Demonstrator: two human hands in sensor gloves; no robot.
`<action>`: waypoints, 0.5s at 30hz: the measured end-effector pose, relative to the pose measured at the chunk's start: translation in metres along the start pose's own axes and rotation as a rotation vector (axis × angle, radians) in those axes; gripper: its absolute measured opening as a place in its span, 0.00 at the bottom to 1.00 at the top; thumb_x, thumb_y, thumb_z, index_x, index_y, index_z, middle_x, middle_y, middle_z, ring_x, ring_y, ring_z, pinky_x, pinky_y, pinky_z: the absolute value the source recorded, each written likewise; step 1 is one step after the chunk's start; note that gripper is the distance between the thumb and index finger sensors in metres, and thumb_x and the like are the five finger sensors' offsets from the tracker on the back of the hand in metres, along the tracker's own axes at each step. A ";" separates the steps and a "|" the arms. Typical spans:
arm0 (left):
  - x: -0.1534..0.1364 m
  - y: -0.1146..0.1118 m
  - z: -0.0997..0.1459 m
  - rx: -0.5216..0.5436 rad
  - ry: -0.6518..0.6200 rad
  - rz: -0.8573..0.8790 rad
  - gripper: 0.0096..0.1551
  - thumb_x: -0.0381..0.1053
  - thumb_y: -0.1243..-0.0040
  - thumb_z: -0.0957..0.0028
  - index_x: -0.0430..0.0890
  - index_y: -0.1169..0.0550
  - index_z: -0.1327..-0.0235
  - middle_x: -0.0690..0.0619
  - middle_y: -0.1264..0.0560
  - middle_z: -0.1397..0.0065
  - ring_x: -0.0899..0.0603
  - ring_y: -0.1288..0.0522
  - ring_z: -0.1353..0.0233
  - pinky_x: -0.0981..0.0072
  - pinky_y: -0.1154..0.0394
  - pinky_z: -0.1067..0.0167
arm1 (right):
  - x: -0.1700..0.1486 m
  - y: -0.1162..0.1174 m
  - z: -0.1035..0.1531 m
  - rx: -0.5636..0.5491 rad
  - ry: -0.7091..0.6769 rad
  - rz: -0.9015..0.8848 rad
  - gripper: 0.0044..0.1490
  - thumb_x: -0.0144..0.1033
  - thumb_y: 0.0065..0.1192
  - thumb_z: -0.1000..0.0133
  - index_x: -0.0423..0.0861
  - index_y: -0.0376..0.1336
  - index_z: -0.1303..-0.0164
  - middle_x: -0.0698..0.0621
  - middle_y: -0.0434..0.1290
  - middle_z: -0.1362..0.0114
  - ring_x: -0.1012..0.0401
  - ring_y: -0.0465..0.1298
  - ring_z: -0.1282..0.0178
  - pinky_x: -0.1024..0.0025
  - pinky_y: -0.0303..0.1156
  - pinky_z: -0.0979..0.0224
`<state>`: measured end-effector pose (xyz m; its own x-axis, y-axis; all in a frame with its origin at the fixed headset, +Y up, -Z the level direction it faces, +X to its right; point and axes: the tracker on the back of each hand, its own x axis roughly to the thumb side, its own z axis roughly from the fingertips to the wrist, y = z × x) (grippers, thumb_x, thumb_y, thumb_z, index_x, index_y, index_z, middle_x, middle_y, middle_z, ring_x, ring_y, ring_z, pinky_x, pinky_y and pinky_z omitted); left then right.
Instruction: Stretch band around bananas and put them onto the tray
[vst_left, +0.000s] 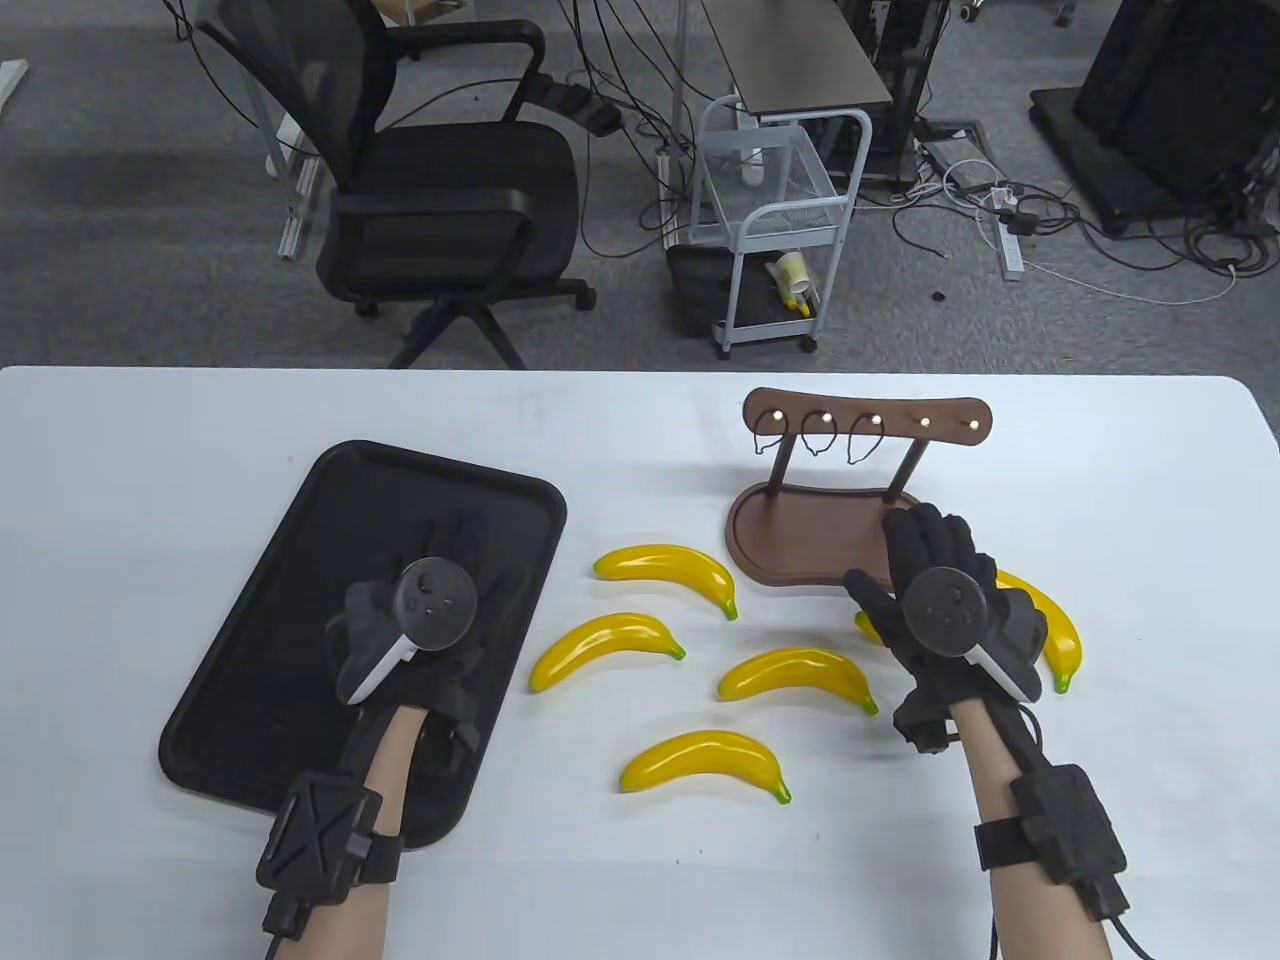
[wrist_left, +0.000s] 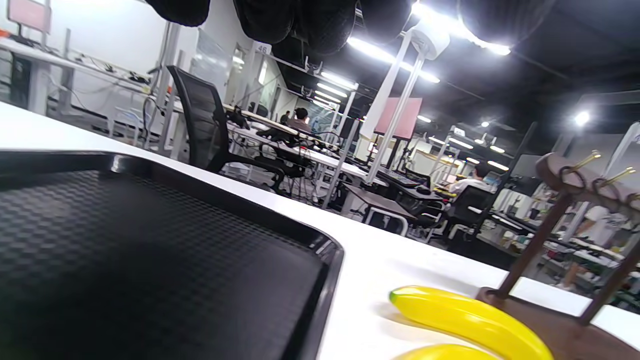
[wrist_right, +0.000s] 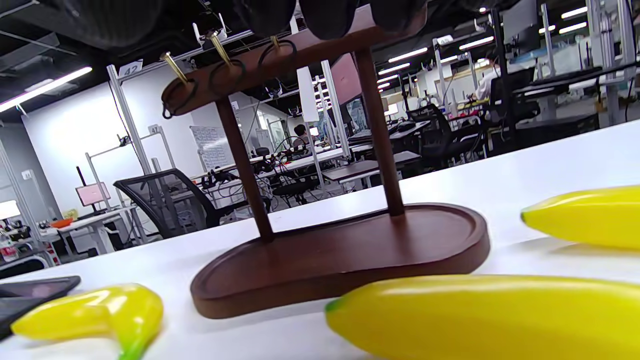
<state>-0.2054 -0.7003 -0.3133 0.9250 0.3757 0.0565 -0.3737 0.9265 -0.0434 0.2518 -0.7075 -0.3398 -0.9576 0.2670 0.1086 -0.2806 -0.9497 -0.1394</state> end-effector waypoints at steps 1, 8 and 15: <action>0.002 0.000 0.000 -0.007 -0.013 0.027 0.41 0.69 0.61 0.36 0.57 0.51 0.12 0.50 0.54 0.05 0.31 0.54 0.08 0.27 0.53 0.21 | 0.000 -0.002 -0.002 -0.002 0.005 -0.012 0.51 0.63 0.43 0.37 0.43 0.43 0.11 0.36 0.46 0.10 0.33 0.48 0.14 0.26 0.53 0.26; 0.009 -0.003 0.000 -0.045 -0.082 0.171 0.41 0.70 0.61 0.35 0.57 0.52 0.12 0.50 0.53 0.05 0.32 0.53 0.08 0.28 0.52 0.20 | -0.007 -0.004 -0.016 -0.023 0.081 -0.164 0.50 0.61 0.48 0.38 0.42 0.45 0.13 0.36 0.51 0.12 0.35 0.55 0.16 0.31 0.58 0.26; 0.012 -0.015 -0.003 -0.107 -0.120 0.266 0.42 0.70 0.60 0.35 0.56 0.52 0.12 0.50 0.53 0.05 0.33 0.52 0.08 0.30 0.52 0.19 | -0.019 0.001 -0.032 -0.053 0.186 -0.390 0.49 0.59 0.50 0.38 0.41 0.48 0.14 0.37 0.56 0.14 0.37 0.61 0.19 0.39 0.63 0.26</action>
<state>-0.1885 -0.7098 -0.3148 0.7787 0.6101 0.1466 -0.5863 0.7907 -0.1764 0.2671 -0.7084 -0.3736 -0.7732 0.6340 -0.0154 -0.6223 -0.7632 -0.1742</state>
